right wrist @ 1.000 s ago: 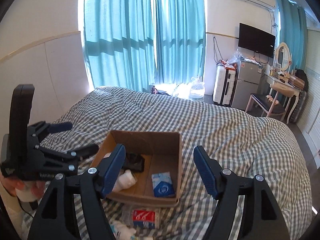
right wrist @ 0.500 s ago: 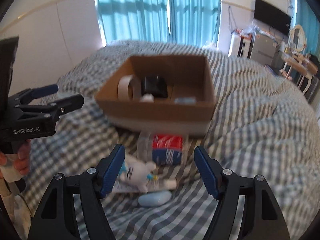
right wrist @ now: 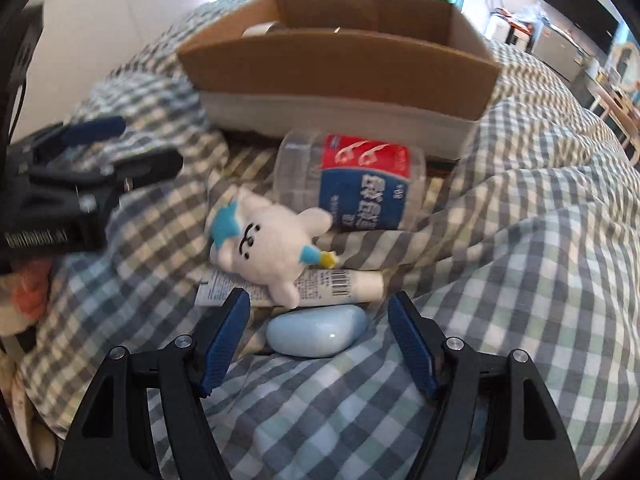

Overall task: Organize objects
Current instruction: 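Grasp the blue oval case with the right gripper while the left grasps the plush toy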

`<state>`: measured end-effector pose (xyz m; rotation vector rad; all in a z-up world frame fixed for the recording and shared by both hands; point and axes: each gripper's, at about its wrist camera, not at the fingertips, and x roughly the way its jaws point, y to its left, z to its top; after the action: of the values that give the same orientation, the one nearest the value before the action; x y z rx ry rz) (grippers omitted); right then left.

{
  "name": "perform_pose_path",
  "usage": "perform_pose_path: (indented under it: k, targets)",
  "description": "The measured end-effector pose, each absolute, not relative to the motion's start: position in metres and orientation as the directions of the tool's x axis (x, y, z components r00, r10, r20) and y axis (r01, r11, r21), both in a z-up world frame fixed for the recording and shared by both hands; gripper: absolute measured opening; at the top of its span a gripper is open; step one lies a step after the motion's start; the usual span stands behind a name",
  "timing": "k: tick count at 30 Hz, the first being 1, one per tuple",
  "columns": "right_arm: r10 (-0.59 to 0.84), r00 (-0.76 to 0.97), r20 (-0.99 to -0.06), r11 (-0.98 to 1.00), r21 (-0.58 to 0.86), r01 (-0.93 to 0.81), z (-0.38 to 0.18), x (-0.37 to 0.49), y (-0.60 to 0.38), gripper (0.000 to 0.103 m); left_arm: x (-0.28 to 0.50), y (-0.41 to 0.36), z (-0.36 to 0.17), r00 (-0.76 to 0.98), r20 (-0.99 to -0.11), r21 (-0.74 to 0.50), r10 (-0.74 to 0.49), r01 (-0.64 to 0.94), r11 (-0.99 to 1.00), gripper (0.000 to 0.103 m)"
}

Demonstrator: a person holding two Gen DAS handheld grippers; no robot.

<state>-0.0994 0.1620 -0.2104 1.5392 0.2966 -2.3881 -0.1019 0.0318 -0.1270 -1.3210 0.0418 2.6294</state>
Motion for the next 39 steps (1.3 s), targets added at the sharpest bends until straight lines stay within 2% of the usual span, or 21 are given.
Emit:
perform_pose_path:
  k: [5, 8, 11, 12, 15, 20, 24, 28, 33, 39]
  targets:
    - [-0.073, -0.337, -0.939, -0.925, -0.063, 0.374, -0.224, -0.102, 0.153, 0.066, -0.102, 0.026, -0.128, -0.577, -0.794, -0.106, 0.194, -0.182, -0.978, 0.103]
    - [-0.035, -0.326, -0.945, -0.922, -0.095, 0.375, -0.23, -0.102, 0.151, 0.059, -0.103, 0.027, -0.128, -0.574, -0.797, -0.104, 0.191, -0.181, -0.978, 0.103]
    - [0.013, -0.324, -0.946, -0.906, -0.148, 0.397, -0.234, -0.099, 0.144, 0.058, -0.103, 0.025, -0.128, -0.573, -0.797, -0.108, 0.192, -0.178, -0.978, 0.103]
    - [0.037, -0.331, -0.943, -0.899, -0.176, 0.4, -0.236, -0.097, 0.142, 0.053, -0.103, 0.025, -0.129, -0.572, -0.798, -0.108, 0.191, -0.177, -0.978, 0.103]
    - [0.048, -0.353, -0.934, -0.894, -0.198, 0.401, -0.233, -0.092, 0.142, 0.052, -0.102, 0.024, -0.129, -0.571, -0.8, -0.105, 0.186, -0.171, -0.98, 0.103]
    - [-0.061, -0.454, -0.889, -0.921, -0.125, 0.369, -0.188, -0.08, 0.159, 0.051, -0.1, 0.029, -0.129, -0.573, -0.804, -0.074, 0.159, -0.168, -0.983, 0.103]
    - [-0.087, -0.558, -0.826, -0.942, -0.115, 0.317, -0.146, -0.073, 0.185, 0.051, -0.1, 0.041, -0.129, -0.566, -0.818, -0.004, 0.1, -0.168, -0.986, 0.103]
    - [-0.063, -0.618, -0.783, -0.958, -0.127, 0.259, -0.126, -0.093, 0.201, 0.051, -0.097, 0.06, -0.128, -0.537, -0.828, -0.049, 0.16, -0.215, -0.975, 0.103]
    - [-0.085, -0.636, -0.767, -0.973, -0.074, 0.219, -0.129, -0.106, 0.215, 0.051, -0.096, 0.098, -0.141, -0.483, -0.848, -0.076, 0.219, -0.297, -0.952, 0.103]
    - [-0.157, -0.582, -0.798, -0.978, 0.042, 0.205, -0.15, -0.115, 0.233, 0.051, -0.104, 0.121, -0.163, -0.435, -0.865, -0.091, 0.25, -0.354, -0.931, 0.103]
